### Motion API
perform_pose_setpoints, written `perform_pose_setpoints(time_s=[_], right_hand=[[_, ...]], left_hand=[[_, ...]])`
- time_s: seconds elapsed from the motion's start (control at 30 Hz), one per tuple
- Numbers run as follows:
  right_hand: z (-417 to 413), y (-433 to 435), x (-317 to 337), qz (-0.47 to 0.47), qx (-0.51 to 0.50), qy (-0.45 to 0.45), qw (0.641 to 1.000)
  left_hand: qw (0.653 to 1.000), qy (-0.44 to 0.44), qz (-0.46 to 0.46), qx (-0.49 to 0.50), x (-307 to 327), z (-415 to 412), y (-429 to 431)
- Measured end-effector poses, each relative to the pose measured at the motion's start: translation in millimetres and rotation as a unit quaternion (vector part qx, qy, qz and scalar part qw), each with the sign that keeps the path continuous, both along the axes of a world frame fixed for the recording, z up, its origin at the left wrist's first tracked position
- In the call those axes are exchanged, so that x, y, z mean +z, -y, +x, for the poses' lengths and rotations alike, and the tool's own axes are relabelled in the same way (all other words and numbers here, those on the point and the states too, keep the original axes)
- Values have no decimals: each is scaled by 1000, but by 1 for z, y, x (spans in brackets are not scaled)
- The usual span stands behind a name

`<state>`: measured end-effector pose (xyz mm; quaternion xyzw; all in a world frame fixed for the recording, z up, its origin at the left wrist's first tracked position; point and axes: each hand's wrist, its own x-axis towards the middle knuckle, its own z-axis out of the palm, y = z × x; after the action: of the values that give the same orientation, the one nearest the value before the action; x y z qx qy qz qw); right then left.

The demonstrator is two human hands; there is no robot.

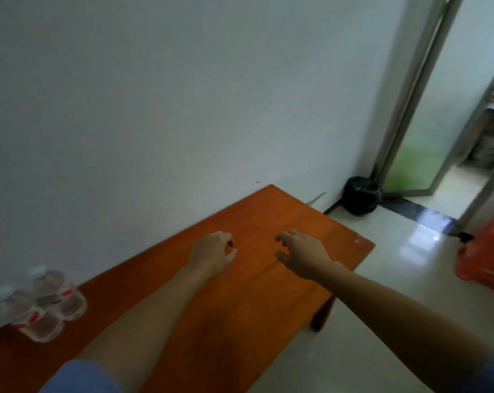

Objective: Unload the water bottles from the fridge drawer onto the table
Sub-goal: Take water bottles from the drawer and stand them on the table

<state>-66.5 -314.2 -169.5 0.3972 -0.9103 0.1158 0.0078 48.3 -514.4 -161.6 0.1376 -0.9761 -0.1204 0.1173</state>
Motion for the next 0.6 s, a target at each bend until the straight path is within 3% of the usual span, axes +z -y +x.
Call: perform_pose_setpoints(time_s=[0.3,0.6], right_hand=[[-84,-231,1,4,-219,-12,976],[-186,-438,3,6,-404,2,915]], left_hand=[[977,8,-13,-212,2,-177,-197],[918,15,-27,-395,-2,-371,-406]])
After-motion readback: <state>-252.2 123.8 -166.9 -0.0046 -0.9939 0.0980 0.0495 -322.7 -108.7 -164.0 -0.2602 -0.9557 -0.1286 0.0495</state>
